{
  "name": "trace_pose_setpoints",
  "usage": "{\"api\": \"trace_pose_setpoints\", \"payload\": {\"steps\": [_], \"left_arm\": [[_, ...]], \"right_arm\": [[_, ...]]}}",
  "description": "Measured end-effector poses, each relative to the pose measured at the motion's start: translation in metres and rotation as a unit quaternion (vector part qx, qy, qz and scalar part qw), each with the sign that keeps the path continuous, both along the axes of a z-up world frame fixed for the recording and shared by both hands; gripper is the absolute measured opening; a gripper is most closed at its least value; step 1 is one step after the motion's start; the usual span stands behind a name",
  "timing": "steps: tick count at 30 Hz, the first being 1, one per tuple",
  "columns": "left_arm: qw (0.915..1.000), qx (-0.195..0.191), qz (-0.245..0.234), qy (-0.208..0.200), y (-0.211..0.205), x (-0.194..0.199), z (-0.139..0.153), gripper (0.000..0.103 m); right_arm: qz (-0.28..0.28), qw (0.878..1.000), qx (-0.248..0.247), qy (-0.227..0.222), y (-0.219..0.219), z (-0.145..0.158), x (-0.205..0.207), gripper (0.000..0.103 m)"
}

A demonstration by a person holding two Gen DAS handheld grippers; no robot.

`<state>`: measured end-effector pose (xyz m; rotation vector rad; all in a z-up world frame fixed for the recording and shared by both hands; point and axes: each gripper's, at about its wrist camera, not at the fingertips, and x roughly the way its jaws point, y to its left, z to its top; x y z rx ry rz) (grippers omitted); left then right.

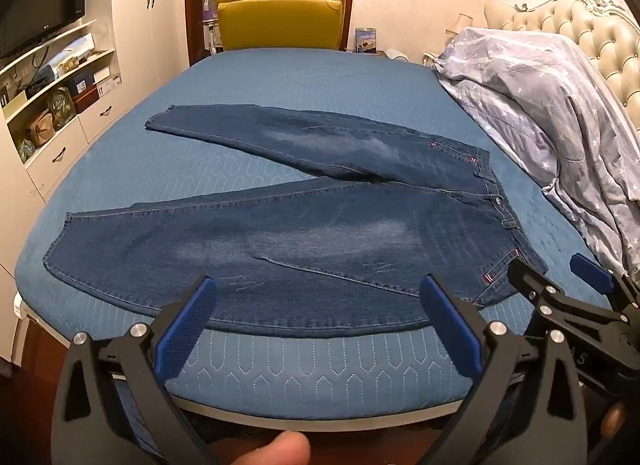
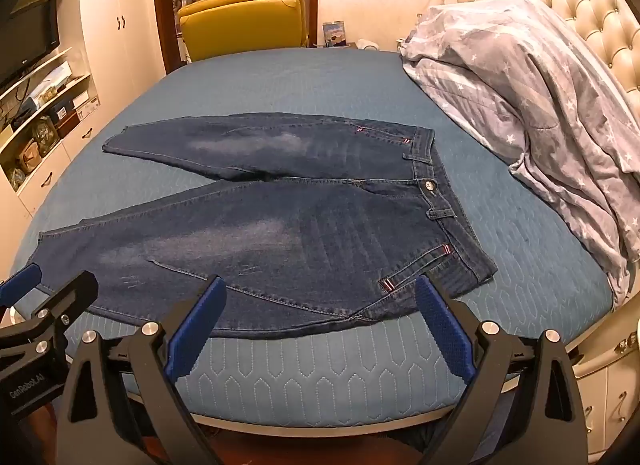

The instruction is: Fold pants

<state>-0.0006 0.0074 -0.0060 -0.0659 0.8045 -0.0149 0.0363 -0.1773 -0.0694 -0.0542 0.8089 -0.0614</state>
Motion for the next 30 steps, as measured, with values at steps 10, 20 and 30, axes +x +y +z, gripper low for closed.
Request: {"api": "trace_pose_setpoints", "payload": {"steps": [10,20,30], "left_arm": [[1.0000,0.005,0.005,-0.001,-0.0019,-0.0020,-0.0010,0.102],[0.9999,0.006,0.012,-0.001,0.0013,-0.0002,-0.0005,0.102],[0.9999,0.007,0.013,0.002,0.0023,0.0006,0.0009,0.102]], "right_arm": [[0.002,1.000,-0.002,-0.003,-0.0022,-0.0026,-0.0001,0.092],[0.001,1.000,-0.004,-0.005,-0.0021,-0.0021,-0.0010,0.092],[0.001,1.000,-0.005,-0.004,-0.0023,-0.0031,-0.0010,0.092]]}}
